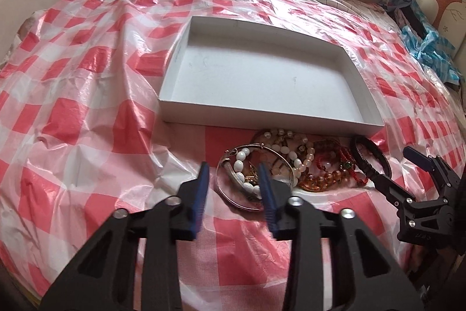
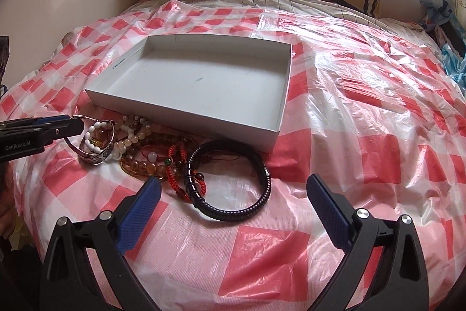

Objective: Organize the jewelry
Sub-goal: 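Grasp the silver bangle with the left tool while the right tool grasps the black leather bracelet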

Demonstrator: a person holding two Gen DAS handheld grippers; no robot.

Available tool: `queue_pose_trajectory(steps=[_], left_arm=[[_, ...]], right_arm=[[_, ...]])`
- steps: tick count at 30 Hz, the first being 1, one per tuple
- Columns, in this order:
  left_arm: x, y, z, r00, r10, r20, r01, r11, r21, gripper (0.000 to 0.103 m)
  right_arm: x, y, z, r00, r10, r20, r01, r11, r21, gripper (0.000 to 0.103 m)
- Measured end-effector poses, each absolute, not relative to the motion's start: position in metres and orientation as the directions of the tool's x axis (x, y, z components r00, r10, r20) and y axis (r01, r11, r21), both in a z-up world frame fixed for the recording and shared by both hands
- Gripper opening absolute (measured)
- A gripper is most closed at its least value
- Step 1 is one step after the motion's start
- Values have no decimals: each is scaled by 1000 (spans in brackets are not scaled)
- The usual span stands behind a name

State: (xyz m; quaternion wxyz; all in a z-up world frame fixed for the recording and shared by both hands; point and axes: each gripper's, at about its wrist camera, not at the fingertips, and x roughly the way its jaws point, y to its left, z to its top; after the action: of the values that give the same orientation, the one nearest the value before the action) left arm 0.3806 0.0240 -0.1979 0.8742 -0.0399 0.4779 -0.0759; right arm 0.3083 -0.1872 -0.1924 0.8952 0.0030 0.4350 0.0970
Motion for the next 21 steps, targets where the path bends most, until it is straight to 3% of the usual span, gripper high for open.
queue_pose_trajectory(steps=[2,6,12,13,14,15,21], left_arm=[[380,22,-198,528,-182,-829,110,983,-146,14],[373,25,-193,532,-224,-817,131,975,-182,6],[359,33,-170,562,-265,-784,159,964,-212,5],[358,35,-168,562,-272,-781,162,962,-219,5],[356,37,-166,561,-280,-779,164,960,-227,5],[355,39,-165,562,-283,-778,164,959,-230,5],[348,49,-160,565,-280,-776,158,960,-232,5]], right_arm=[[312,-186,-195,596,183,-782,-177,980,95,96],[320,-182,-198,584,180,-792,-187,979,85,96],[334,-189,-209,534,213,-818,-171,975,142,95],[335,-190,-213,521,224,-824,-169,973,157,91],[337,-191,-216,505,243,-828,-173,969,179,76],[337,-192,-217,502,250,-828,-171,967,189,71],[323,-195,-204,548,252,-798,-161,967,196,65]])
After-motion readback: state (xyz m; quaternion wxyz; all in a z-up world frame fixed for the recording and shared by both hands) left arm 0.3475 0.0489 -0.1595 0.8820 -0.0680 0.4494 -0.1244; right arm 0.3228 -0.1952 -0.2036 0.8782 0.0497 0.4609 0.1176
